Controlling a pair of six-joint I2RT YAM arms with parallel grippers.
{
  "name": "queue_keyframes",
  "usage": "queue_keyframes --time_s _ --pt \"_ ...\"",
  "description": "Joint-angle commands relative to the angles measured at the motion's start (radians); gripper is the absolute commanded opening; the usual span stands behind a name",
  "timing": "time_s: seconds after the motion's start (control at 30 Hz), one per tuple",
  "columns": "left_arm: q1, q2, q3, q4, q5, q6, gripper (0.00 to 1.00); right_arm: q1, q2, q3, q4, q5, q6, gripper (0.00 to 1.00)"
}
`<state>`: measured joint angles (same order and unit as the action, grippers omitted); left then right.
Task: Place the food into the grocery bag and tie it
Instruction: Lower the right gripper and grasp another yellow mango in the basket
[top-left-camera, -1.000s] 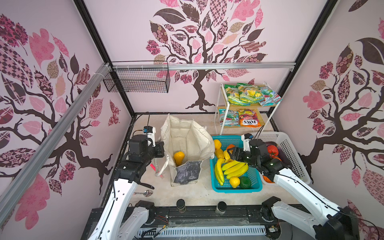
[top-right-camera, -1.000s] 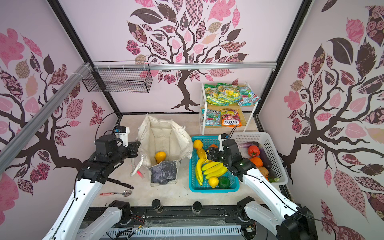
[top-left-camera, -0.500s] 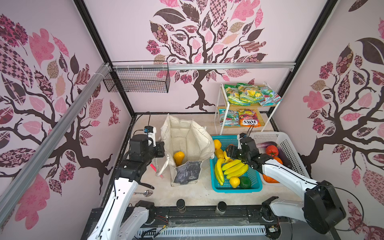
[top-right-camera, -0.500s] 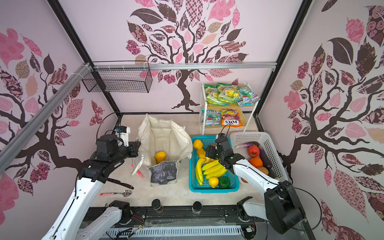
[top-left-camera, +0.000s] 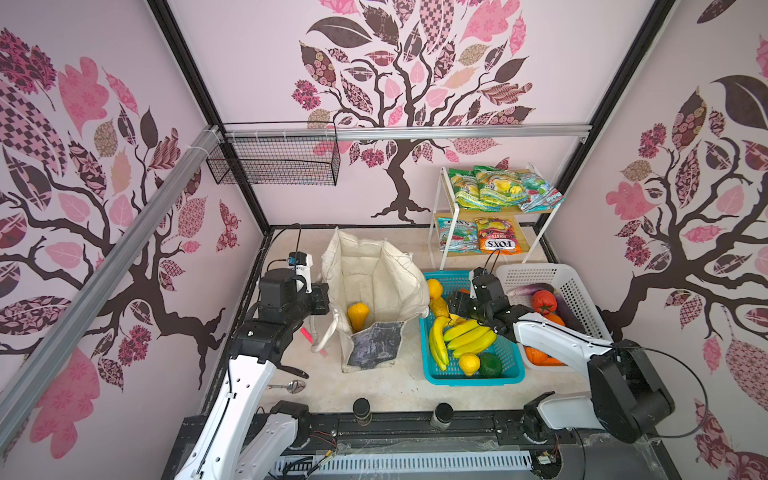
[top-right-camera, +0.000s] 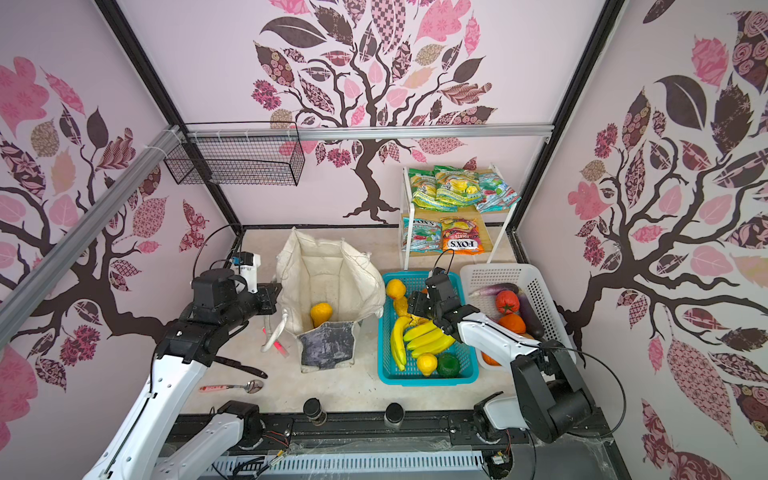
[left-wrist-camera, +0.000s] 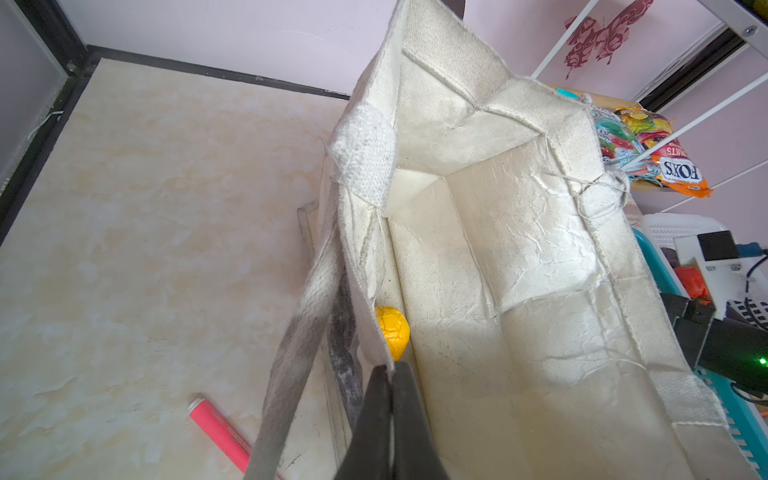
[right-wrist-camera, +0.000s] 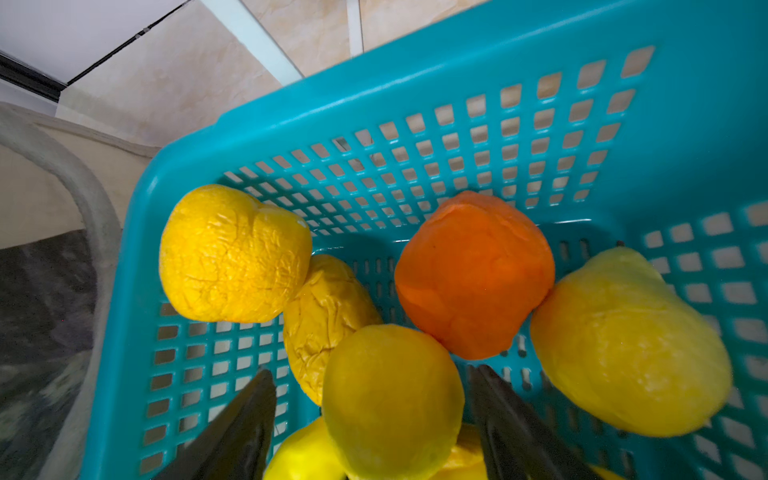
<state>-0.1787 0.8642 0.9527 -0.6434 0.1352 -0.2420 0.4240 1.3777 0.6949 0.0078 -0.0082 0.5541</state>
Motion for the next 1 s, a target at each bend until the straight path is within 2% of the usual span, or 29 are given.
queue_keyframes --time_s 0.0,0.33,0.43,0.57,0.73,0.97 --pt "-0.007 0.000 -0.018 0.001 0.003 0.005 0.00 0.001 0.042 0.016 0.009 0.006 0.012 0.78" --pt "-0.006 0.004 -0.017 0.002 0.007 0.004 0.00 0.002 0.143 0.050 0.022 -0.024 0.017 0.80" --pt "-0.006 0.001 -0.017 0.001 0.004 0.006 0.00 0.002 0.152 0.052 0.021 -0.027 0.016 0.76" --pt "-0.005 0.000 -0.017 0.001 0.004 0.006 0.00 0.002 0.133 0.046 0.023 -0.018 0.011 0.68" --pt "-0.006 -0.001 -0.015 0.001 0.004 0.007 0.00 0.004 0.087 0.037 0.014 -0.018 0.005 0.63" --pt "-0.006 -0.002 -0.015 0.001 0.004 0.006 0.00 0.005 -0.021 0.032 -0.026 -0.020 0.007 0.62"
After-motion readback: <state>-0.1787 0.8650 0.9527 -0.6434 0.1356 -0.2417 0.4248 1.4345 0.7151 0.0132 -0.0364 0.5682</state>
